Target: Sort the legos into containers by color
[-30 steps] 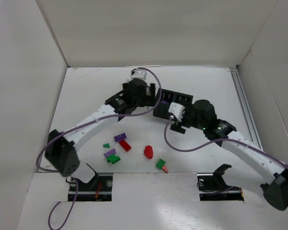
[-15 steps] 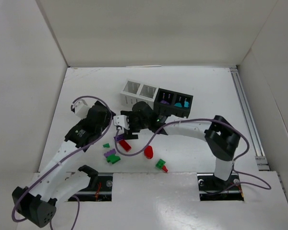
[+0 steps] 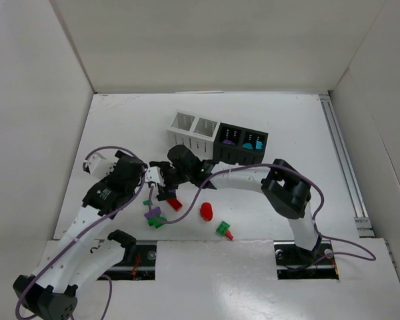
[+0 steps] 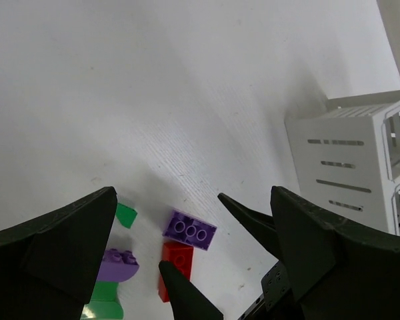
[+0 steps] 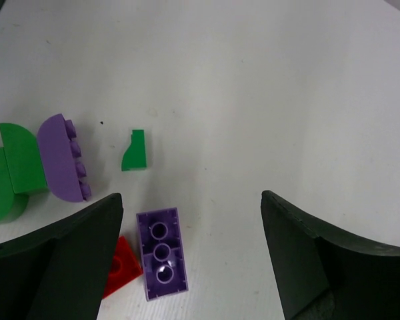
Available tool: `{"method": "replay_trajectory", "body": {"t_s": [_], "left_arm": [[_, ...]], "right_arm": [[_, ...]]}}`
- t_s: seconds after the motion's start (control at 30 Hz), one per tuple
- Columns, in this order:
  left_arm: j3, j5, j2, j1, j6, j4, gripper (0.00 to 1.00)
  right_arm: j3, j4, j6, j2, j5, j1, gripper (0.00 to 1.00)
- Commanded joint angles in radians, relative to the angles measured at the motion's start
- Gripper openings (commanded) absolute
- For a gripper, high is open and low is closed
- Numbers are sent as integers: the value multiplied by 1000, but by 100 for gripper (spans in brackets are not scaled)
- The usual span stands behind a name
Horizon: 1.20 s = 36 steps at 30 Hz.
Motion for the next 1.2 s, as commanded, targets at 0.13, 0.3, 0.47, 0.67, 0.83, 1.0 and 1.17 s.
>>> {"method": "replay_trajectory", "body": {"t_s": [0.13,0.3,0.47,0.67,0.83,1.0,1.17], "left_arm": [[10,14,-73,-23,-69,0,99],[-13,-6,-73,-23,-83,-1,99],[-52,-15,-43,-23,-95,19,99],[-52,-59,3,-23,-115,19,99],[-78,-108,26,-23,-150,28,99],[-78,-150,92,52,-155,49,99],[-78,11,138,280,70,206,99]], "right_arm": [[22,-17,70,93,42,3,88],[0,-17,99,116,88,12,87],[-79,47,118,72,118,12,86],[-103,85,108,24,83,12,85],[-103,104,72,-15,43,12,85],[-125,104,61,-49,0,12,85],[-116,113,61,-40,11,12,85]]}}
